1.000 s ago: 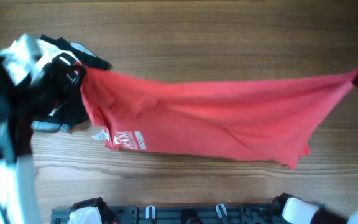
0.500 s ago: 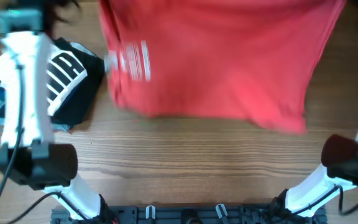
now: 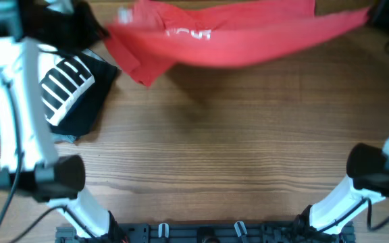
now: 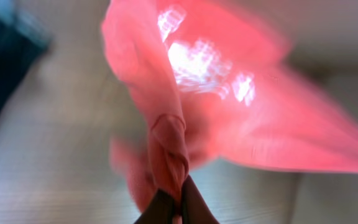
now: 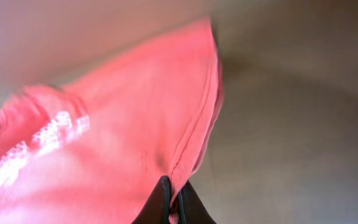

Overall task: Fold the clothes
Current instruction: 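Lift the red T-shirt high with both grippers and stretch it apart, then lay the shirt flat on the table, pulling it toward the robot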

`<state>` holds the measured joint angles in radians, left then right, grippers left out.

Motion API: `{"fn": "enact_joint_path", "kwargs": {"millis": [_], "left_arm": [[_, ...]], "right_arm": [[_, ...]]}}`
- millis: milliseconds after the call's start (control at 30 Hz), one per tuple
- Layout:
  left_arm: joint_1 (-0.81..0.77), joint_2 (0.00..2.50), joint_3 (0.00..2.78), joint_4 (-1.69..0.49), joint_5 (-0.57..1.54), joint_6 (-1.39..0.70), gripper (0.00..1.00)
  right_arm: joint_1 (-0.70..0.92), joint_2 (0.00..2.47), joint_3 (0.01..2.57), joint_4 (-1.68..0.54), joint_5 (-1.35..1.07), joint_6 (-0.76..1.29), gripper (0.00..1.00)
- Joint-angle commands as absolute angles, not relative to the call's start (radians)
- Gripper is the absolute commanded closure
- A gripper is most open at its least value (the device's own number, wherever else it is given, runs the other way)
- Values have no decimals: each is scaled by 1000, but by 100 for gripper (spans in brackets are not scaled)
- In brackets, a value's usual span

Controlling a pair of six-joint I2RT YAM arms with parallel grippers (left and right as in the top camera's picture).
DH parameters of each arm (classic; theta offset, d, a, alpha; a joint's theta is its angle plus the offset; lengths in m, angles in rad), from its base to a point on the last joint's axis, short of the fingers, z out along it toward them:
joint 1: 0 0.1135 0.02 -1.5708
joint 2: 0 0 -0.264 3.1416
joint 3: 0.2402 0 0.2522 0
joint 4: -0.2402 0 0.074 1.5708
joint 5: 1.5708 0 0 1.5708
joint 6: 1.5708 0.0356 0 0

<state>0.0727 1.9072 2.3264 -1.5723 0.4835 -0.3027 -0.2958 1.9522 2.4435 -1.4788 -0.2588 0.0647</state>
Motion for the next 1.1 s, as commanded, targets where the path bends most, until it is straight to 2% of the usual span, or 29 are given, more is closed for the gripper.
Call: {"fn": "enact_joint_path", "kwargs": {"millis": [0, 200, 433, 700, 900, 1067], "left_arm": [[3, 1958, 2197, -1669, 356, -157, 96], [-67, 1968, 1788, -1613, 316, -115, 96], [-38, 1948, 1396, -1452, 294, -124, 96], [3, 1778, 1207, -1342, 294, -178, 96], [3, 1547, 1111, -1332, 295, -253, 96], [3, 1353, 1065, -1367, 305, -304, 96]], "right_arm": [[-265, 2000, 2290, -1547, -107, 1, 96], [-279, 2001, 1955, -1573, 58, 133, 96], [-345, 1963, 1727, -1541, 65, 184, 96], [-459, 1767, 1538, -1430, -1, 183, 96], [-534, 1583, 1399, -1368, -36, 186, 96], [-560, 1462, 1382, -1385, -50, 185, 96]]}}
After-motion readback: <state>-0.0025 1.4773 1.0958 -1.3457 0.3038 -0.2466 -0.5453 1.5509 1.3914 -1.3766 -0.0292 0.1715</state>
